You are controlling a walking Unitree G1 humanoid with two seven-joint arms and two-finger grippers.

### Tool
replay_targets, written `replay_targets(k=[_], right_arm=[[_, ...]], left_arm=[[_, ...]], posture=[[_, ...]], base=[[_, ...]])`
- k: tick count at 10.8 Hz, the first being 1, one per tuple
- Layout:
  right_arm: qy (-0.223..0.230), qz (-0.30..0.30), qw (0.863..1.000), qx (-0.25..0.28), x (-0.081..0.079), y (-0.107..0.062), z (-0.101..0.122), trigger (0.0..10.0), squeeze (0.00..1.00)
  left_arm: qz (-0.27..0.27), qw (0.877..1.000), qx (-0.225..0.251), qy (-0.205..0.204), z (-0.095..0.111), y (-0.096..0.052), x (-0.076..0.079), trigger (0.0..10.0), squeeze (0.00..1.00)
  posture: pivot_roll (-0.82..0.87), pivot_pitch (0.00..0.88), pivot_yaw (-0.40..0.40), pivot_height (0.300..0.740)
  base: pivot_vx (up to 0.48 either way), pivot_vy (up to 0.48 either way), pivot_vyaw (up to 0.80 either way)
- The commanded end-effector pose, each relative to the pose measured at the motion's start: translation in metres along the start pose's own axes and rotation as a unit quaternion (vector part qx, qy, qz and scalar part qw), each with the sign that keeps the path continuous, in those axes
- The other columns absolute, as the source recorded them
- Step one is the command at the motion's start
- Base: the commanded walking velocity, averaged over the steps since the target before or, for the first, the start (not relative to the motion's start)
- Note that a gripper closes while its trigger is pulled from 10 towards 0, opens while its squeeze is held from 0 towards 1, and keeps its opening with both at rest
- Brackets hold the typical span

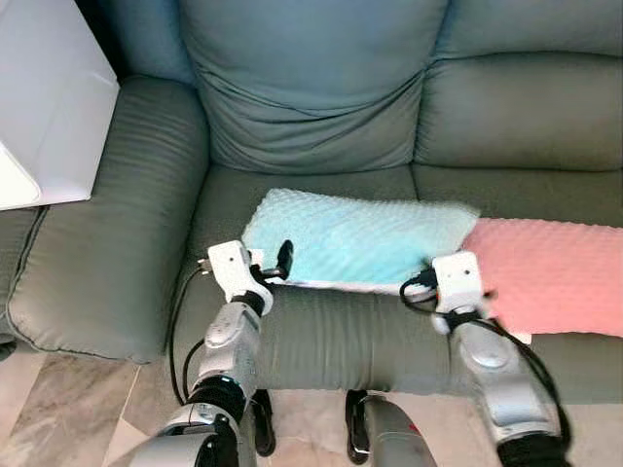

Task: Move the pillow to the sofa

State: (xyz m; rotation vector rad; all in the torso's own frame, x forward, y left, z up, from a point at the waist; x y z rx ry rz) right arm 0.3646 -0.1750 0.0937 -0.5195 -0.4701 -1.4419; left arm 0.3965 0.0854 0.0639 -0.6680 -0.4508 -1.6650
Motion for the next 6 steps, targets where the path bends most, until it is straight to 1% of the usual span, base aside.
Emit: replay_targets(k=[1, 2, 3, 4, 5, 6], right_arm=[[-0.027, 0.003, 0.999, 0.03, -0.006, -0.004, 0.011, 10.0, 1.0], [-0.122, 0.001, 0.987, 0.1, -0.01, -0.01, 0.033, 10.0, 1.0], [-0.15, -0.006, 0.981, 0.125, -0.012, -0.011, 0.041, 10.0, 1.0], [-0.175, -0.027, 0.973, 0.148, -0.01, -0.01, 0.05, 10.0, 1.0], [-0.158, -0.03, 0.976, 0.145, -0.012, -0.004, 0.053, 10.0, 0.18], [-0.14, -0.041, 0.98, 0.136, -0.009, 0.0, 0.053, 10.0, 0.0]], left_arm=[[-0.001, 1.0, -0.026, -0.003, -0.012, -0.003, -0.002, 10.0, 0.0], [-0.011, 0.999, -0.035, 0.008, -0.016, -0.003, 0.003, 10.0, 0.0], [-0.013, 0.999, -0.036, 0.013, -0.016, -0.003, 0.003, 10.0, 0.0], [-0.014, 0.999, -0.035, 0.015, -0.015, -0.004, 0.002, 10.0, 0.0], [-0.017, 0.999, -0.033, 0.021, -0.015, -0.006, 0.0, 10.0, 0.0], [-0.021, 0.999, -0.03, 0.026, -0.015, -0.008, 0.0, 10.0, 0.0]], posture=[[-0.22, 0.281, 0.04, 0.74], [-0.22, 0.269, 0.043, 0.74], [-0.21, 0.257, 0.047, 0.74], [-0.2, 0.242, 0.052, 0.74], [-0.19, 0.222, 0.059, 0.74], [-0.19, 0.212, 0.061, 0.74]], base=[[0.0, 0.0, 0.0], [0.0, 0.0, 0.0], [0.0, 0.0, 0.0], [0.0, 0.0, 0.0], [0.0, 0.0, 0.0], [0.0, 0.0, 0.0]])
Point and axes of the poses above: a point about 5 cm out from each wrist's last joint towards the gripper, its own y axis pointing out of the wrist towards the gripper, its own z axis along the axis of the wrist's last joint, x = y × z, the point moved 6 cm from there along y, pointing out of the wrist towards the gripper, and after that the axes turned 15 degrees about -y, right-handed, at the moved point
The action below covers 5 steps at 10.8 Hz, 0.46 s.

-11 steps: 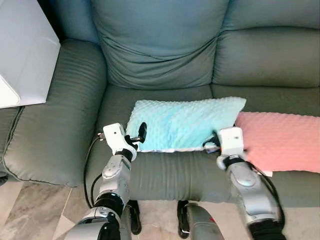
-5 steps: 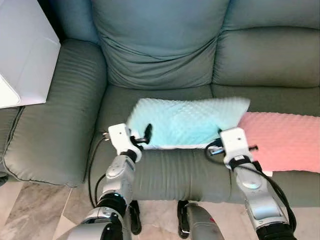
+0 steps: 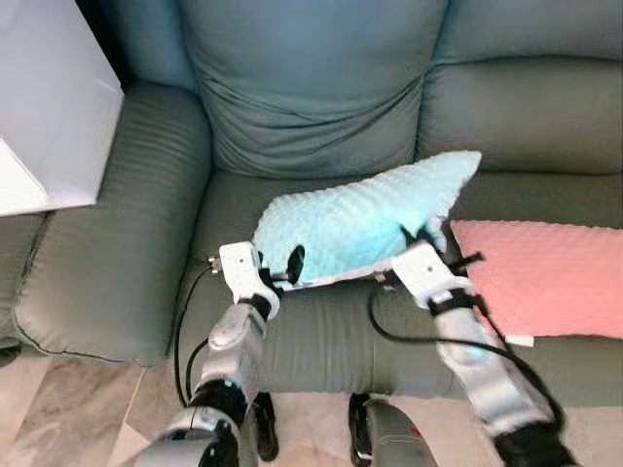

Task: Move the pillow to the sofa

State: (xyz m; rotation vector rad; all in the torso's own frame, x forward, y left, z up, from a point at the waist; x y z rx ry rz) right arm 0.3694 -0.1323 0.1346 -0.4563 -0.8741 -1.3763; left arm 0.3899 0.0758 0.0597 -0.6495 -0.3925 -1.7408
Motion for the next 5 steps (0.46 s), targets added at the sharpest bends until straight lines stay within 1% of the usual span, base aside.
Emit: replay_targets(k=[1, 2, 3, 5], right_arm=[[0.022, -0.019, 1.0, -0.012, 0.006, 0.001, -0.005, 10.0, 0.0], [0.061, -0.059, 0.996, -0.004, 0.022, 0.009, 0.004, 10.0, 0.77], [0.06, -0.1, 0.993, 0.02, 0.042, 0.018, 0.019, 10.0, 1.0], [0.044, -0.134, 0.989, 0.055, 0.059, 0.018, 0.037, 10.0, 1.0]], left_arm=[[-0.001, 1.0, -0.002, 0.007, -0.003, -0.005, -0.005, 10.0, 0.0], [-0.004, 1.0, 0.016, 0.018, 0.005, -0.007, -0.006, 10.0, 0.0], [-0.003, 0.999, 0.041, 0.032, 0.018, -0.009, -0.009, 10.0, 0.0], [-0.001, 0.994, 0.091, 0.061, 0.047, -0.015, -0.012, 10.0, 0.0]], posture=[[-0.18, 0.194, 0.064, 0.74], [-0.17, 0.177, 0.068, 0.74], [-0.16, 0.157, 0.072, 0.74], [-0.16, 0.126, 0.078, 0.74]], base=[[0.0, 0.0, 0.0], [0.0, 0.0, 0.0], [0.0, 0.0, 0.0], [0.0, 0.0, 0.0]])
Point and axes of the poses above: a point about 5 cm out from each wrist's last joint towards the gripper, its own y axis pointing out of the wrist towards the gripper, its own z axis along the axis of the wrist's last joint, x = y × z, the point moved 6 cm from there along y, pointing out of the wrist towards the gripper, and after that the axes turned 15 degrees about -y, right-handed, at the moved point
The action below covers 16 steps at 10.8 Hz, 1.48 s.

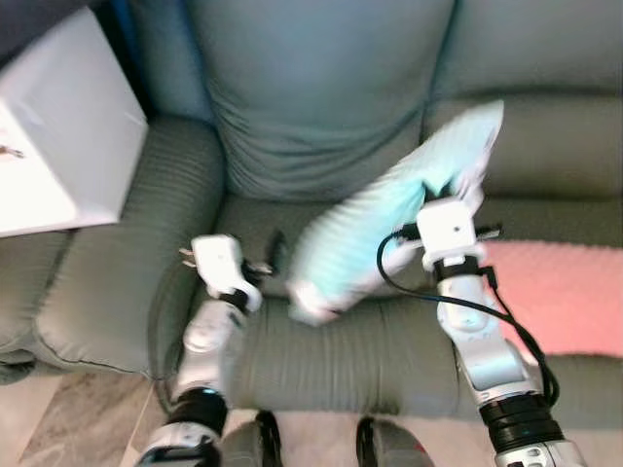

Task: Move the pillow to the sofa

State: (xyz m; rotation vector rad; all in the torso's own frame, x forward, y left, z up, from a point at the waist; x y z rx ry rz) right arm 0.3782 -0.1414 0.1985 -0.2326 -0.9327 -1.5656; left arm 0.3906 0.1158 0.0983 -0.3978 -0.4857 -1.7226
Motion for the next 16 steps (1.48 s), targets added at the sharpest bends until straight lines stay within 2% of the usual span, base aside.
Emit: replay_targets(k=[1, 3, 7, 9, 10, 12, 13, 15, 16], right_arm=[[0.001, -0.011, 1.0, 0.028, 0.005, -0.002, 0.012, 10.0, 1.0], [-0.006, -0.002, 1.0, 0.028, 0.0, -0.004, 0.01, 10.0, 1.0], [0.003, -0.008, 1.0, 0.011, 0.001, 0.001, 0.004, 10.0, 1.0], [0.047, -0.024, 0.995, -0.081, 0.006, -0.002, -0.03, 10.0, 1.0], [0.045, -0.02, 0.992, -0.114, 0.008, -0.009, -0.047, 10.0, 1.0], [0.055, 0.016, 0.981, -0.183, -0.001, -0.029, -0.079, 10.0, 1.0], [0.031, 0.056, 0.972, -0.224, -0.004, -0.042, -0.098, 10.0, 1.0], [0.019, 0.053, 0.952, -0.301, 0.01, -0.056, -0.129, 10.0, 1.0], [0.018, 0.05, 0.937, -0.346, 0.017, -0.068, -0.146, 10.0, 1.0]], left_arm=[[0.007, 1.0, 0.01, 0.01, 0.007, -0.003, -0.005, 10.0, 0.0], [0.011, 1.0, 0.016, 0.012, 0.012, 0.0, -0.006, 10.0, 0.0], [0.008, 1.0, 0.011, 0.01, 0.012, 0.003, 0.0, 10.0, 0.0], [0.005, 1.0, 0.006, 0.011, 0.009, 0.002, 0.003, 10.0, 0.0], [0.006, 1.0, 0.002, 0.007, 0.007, 0.0, 0.002, 10.0, 0.0], [0.004, 1.0, -0.013, 0.0, -0.001, 0.0, 0.006, 10.0, 0.0], [0.0, 0.998, -0.053, -0.022, -0.016, 0.001, 0.011, 10.0, 0.0], [-0.006, 0.988, -0.146, -0.041, -0.051, -0.008, 0.012, 10.0, 0.0], [0.0, 0.978, -0.202, -0.052, -0.074, -0.015, 0.013, 10.0, 0.0]], posture=[[-0.15, 0.117, 0.077, 0.74], [-0.15, 0.108, 0.081, 0.74], [-0.14, 0.101, 0.085, 0.74], [-0.14, 0.105, 0.084, 0.74], [-0.14, 0.109, 0.085, 0.74], [-0.16, 0.112, 0.083, 0.74], [-0.16, 0.115, 0.079, 0.74], [-0.18, 0.116, 0.076, 0.74], [-0.18, 0.116, 0.076, 0.74]], base=[[0.0, 0.0, 0.0], [0.0, 0.0, 0.0], [0.0, 0.0, 0.0], [0.0, 0.0, 0.0], [0.0, 0.0, 0.0], [0.0, 0.0, 0.0], [0.0, 0.0, 0.0], [0.0, 0.0, 0.0], [0.0, 0.0, 0.0]])
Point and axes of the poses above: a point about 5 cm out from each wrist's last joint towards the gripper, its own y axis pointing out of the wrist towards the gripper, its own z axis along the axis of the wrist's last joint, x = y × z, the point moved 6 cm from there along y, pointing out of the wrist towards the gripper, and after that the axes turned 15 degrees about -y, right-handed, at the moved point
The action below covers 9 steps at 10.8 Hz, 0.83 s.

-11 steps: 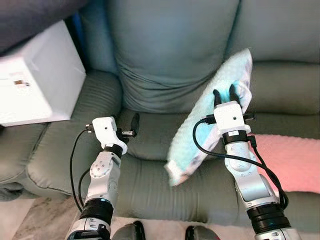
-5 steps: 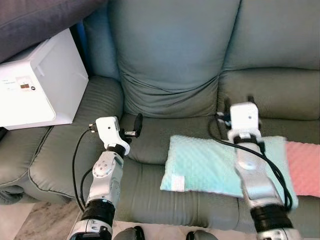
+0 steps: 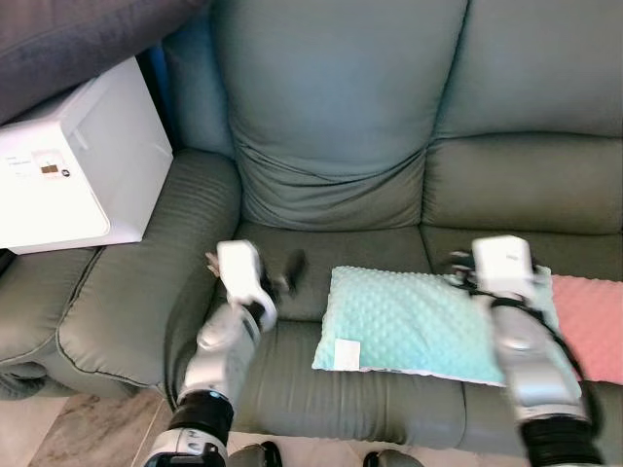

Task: Move the pillow to the sofa

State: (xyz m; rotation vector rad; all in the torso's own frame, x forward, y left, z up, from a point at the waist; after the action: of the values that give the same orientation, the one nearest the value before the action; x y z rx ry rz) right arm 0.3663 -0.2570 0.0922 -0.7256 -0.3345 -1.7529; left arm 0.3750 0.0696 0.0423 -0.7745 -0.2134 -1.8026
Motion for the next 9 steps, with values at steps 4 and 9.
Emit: replay_targets(k=[4, 9], right_arm=[[-0.007, -0.011, 0.993, -0.118, 0.02, -0.024, -0.057, 10.0, 0.07], [-0.014, -0.037, 0.976, -0.212, 0.046, -0.06, -0.099, 10.0, 0.0]], left_arm=[[0.004, 0.982, -0.185, -0.026, -0.081, -0.012, -0.002, 10.0, 0.0], [0.003, 0.969, -0.24, -0.051, -0.117, -0.014, 0.014, 10.0, 0.0]], posture=[[-0.25, 0.162, 0.072, 0.74], [-0.3, 0.252, 0.056, 0.74]], base=[[0.0, 0.0, 0.0], [0.0, 0.0, 0.0]])
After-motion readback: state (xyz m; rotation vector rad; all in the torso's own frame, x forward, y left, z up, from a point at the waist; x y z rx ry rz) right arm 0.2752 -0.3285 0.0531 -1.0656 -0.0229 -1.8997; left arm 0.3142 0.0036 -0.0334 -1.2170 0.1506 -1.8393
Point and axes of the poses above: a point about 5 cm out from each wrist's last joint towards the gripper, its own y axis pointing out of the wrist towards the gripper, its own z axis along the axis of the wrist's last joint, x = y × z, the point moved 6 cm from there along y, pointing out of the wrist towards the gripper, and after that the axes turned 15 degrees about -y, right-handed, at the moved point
